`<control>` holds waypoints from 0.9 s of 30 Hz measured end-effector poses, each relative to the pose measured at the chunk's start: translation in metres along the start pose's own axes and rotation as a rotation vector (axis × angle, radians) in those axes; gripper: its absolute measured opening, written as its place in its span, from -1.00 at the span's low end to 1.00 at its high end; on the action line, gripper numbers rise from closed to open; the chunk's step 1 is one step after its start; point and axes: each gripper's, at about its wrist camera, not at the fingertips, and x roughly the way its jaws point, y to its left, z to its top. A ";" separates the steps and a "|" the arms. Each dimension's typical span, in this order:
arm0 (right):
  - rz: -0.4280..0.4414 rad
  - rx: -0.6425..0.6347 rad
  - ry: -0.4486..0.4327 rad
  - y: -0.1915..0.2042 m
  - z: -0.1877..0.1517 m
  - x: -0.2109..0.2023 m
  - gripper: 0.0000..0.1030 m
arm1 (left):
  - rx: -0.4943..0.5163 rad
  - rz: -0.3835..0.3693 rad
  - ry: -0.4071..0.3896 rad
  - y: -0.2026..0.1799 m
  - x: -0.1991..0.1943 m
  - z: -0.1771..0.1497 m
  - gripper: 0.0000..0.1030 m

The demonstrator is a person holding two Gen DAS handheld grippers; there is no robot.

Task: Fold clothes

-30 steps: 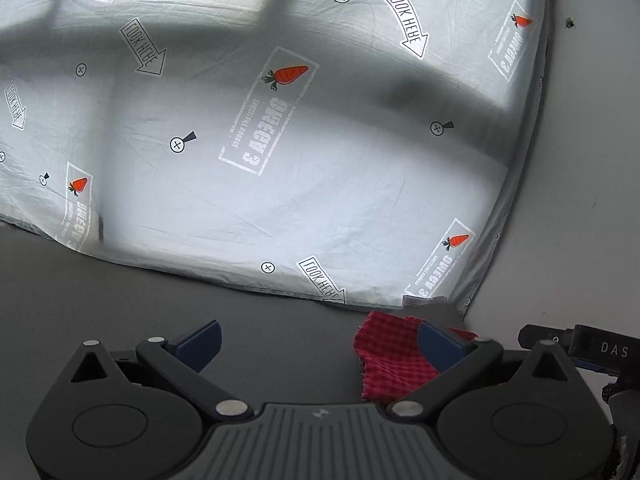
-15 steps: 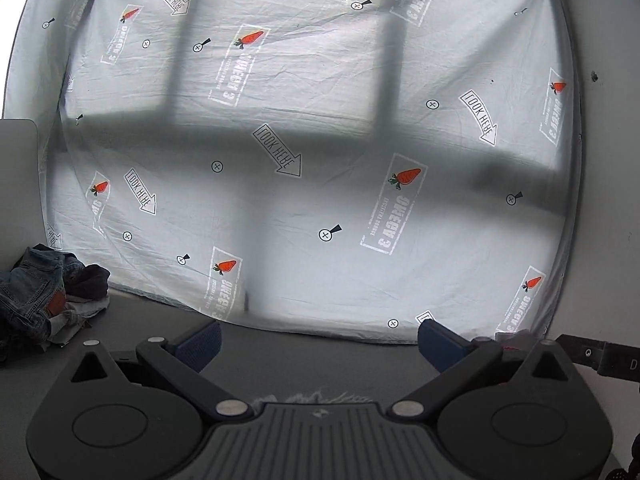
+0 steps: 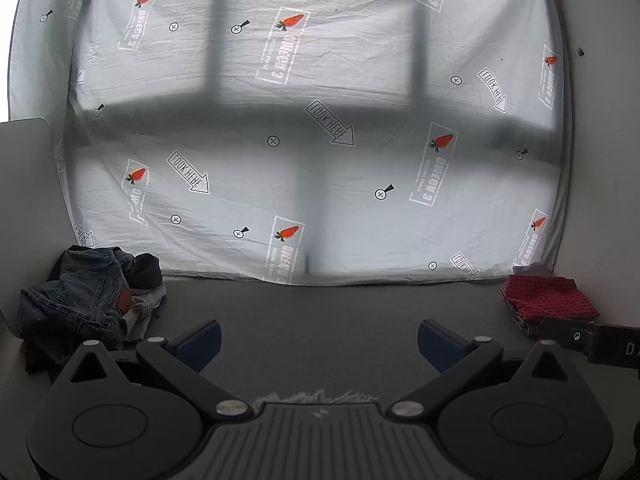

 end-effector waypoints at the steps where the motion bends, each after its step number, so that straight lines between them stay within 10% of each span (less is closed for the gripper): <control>1: -0.015 -0.012 0.015 0.007 -0.003 -0.003 0.99 | -0.013 -0.012 0.026 0.007 -0.004 -0.003 1.00; 27: -0.124 -0.134 0.218 0.067 -0.058 -0.021 0.99 | -0.094 0.018 0.176 0.061 -0.032 -0.039 1.00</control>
